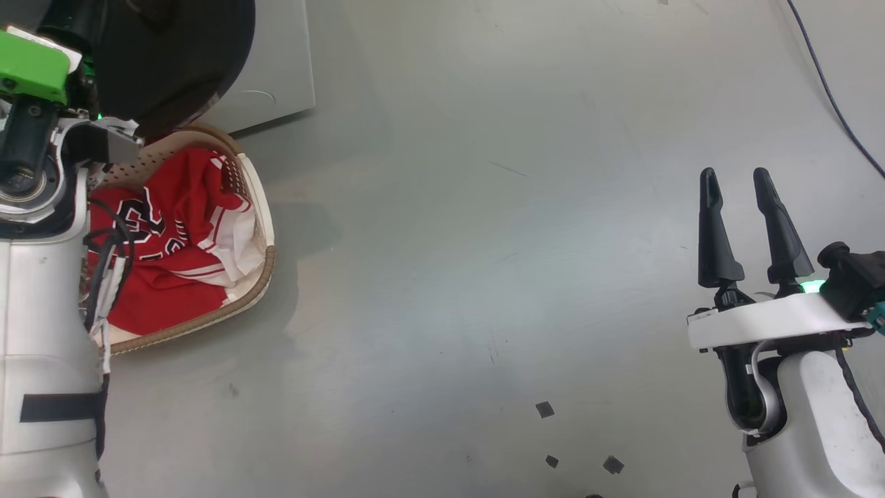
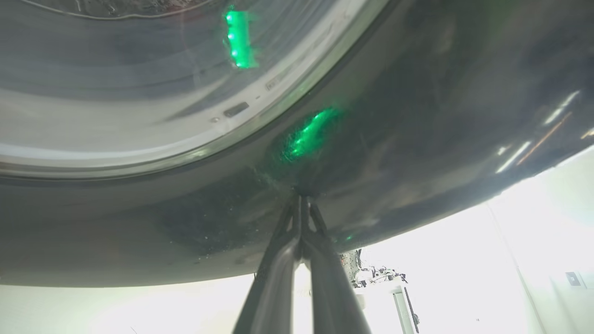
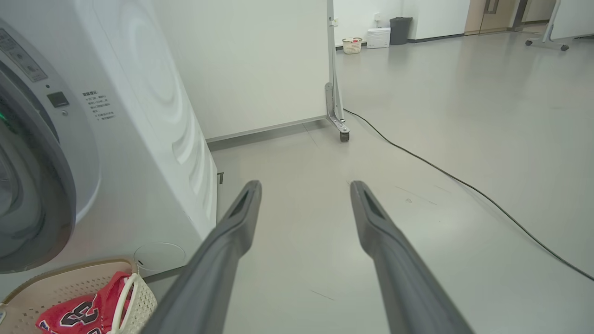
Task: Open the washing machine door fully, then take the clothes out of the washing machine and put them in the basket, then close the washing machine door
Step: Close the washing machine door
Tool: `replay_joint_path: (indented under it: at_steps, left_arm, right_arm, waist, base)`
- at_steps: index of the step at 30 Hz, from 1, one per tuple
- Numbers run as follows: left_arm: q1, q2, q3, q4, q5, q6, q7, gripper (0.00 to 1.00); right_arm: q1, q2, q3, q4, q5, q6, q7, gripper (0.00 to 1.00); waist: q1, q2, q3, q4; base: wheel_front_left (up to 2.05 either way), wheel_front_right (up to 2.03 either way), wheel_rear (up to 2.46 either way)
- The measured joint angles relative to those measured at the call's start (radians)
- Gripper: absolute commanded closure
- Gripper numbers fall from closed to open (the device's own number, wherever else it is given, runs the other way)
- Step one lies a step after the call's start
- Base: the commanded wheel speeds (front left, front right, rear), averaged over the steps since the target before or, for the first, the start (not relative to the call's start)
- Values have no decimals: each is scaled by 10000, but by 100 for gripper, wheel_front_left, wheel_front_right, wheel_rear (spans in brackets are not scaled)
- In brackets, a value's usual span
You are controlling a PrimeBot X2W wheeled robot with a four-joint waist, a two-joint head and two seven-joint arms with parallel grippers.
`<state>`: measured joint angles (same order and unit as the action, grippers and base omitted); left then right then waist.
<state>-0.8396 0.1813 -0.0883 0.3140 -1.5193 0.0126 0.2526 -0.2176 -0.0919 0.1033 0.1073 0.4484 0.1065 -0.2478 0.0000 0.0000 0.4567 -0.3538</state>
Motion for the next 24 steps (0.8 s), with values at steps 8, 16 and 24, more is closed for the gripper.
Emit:
replay_joint_path:
  at_steps: [8, 16, 24]
  left_arm:
    - [388, -328, 228, 182, -349, -924, -115, 100]
    - [1746, -414, 610, 224, -830, -1244, -236, 100]
    - [3073, -729, 859, -56, -963, -1329, -614, 100]
  right_arm:
    - [3, -38, -201, -2, -201, 59, -2, 0]
    - [52, -119, -265, 50, -391, 69, -15, 0]
    - [454, -299, -326, 157, -665, 69, -15, 0]
  waist:
    - [0, 0, -124, 487]
    - [0, 0, -470, 960]
    - [0, 0, -911, 1476]
  base:
    - [0, 0, 0]
    - [0, 0, 0]
    - [0, 0, 0]
